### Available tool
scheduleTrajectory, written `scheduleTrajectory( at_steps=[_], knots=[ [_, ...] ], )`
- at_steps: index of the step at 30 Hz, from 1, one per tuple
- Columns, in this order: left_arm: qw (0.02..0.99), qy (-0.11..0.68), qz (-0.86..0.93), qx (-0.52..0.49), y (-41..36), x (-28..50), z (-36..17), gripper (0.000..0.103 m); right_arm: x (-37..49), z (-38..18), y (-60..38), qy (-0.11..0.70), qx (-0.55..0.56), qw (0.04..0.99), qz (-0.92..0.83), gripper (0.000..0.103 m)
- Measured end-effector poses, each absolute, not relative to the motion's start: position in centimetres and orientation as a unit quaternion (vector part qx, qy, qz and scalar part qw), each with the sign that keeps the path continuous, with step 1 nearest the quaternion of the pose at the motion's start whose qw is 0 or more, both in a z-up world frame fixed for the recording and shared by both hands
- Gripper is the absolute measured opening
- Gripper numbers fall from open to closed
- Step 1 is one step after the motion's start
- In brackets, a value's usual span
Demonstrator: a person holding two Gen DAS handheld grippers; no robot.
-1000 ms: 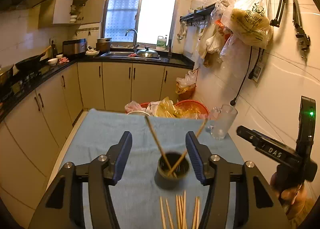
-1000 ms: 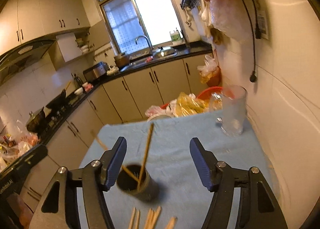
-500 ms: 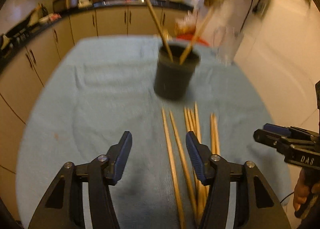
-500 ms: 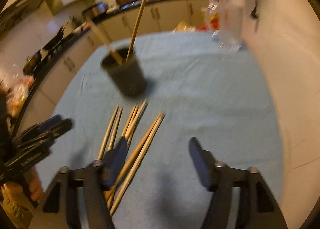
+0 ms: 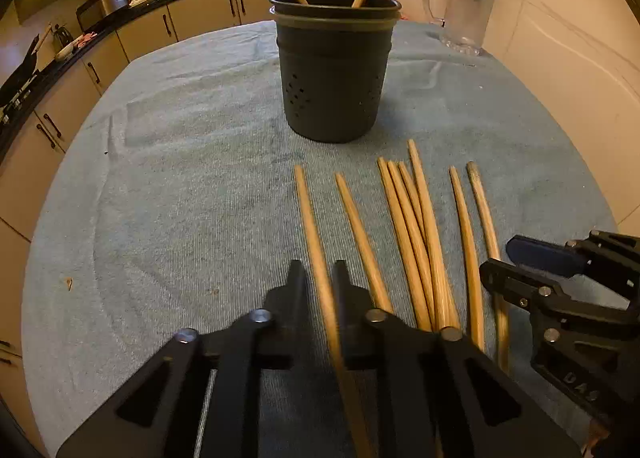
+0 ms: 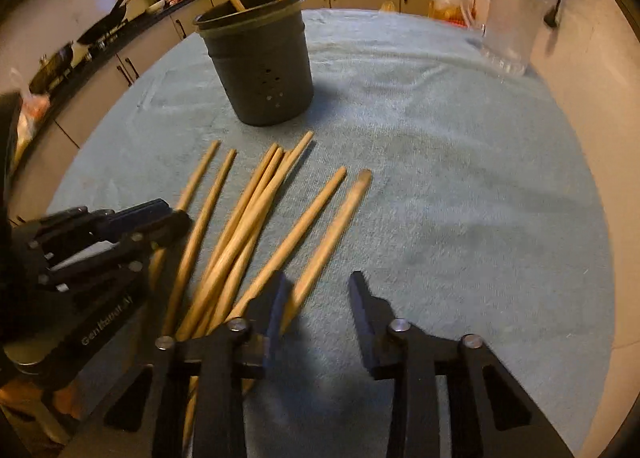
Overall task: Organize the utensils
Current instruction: 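Move both open tools back down to the loose chopsticks, then grasp a chopstick with the left tool while the right tool grasps another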
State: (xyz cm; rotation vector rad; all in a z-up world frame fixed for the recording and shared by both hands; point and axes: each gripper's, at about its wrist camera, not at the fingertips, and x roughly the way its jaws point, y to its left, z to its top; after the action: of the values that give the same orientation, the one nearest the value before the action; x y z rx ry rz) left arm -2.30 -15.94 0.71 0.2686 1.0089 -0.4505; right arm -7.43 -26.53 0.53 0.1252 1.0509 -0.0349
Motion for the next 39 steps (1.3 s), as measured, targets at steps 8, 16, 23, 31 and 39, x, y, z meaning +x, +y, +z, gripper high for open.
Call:
scheduleTrajectory(
  at_steps=[8,16,23,31,39],
  knots=[
    [0.831,0.512,-0.192,0.101,-13.0,-1.5,1.0,0.007,-8.6,0.3,-28.6,0.508,0.058,0.859,-0.026,0.015],
    [0.787,0.568,-0.209,0.121,-12.6,-1.4,1.9,0.028,-9.4,0.7,-33.1,0.545,0.138,0.827,-0.020,0.029],
    [0.785,0.579,-0.200,0.098,-13.3,2.2,1.8,0.032,-5.8,0.9,-32.7,0.573,0.096,0.813,-0.041,0.042],
    [0.791,0.562,-0.198,0.138,-15.3,4.2,2.0,0.032,-1.2,0.9,-31.5,0.611,0.037,0.789,-0.055,0.042],
    [0.832,0.502,-0.209,0.113,-14.3,1.8,4.4,0.005,-1.4,2.4,-30.7,0.565,0.058,0.822,-0.037,0.008]
  ],
)
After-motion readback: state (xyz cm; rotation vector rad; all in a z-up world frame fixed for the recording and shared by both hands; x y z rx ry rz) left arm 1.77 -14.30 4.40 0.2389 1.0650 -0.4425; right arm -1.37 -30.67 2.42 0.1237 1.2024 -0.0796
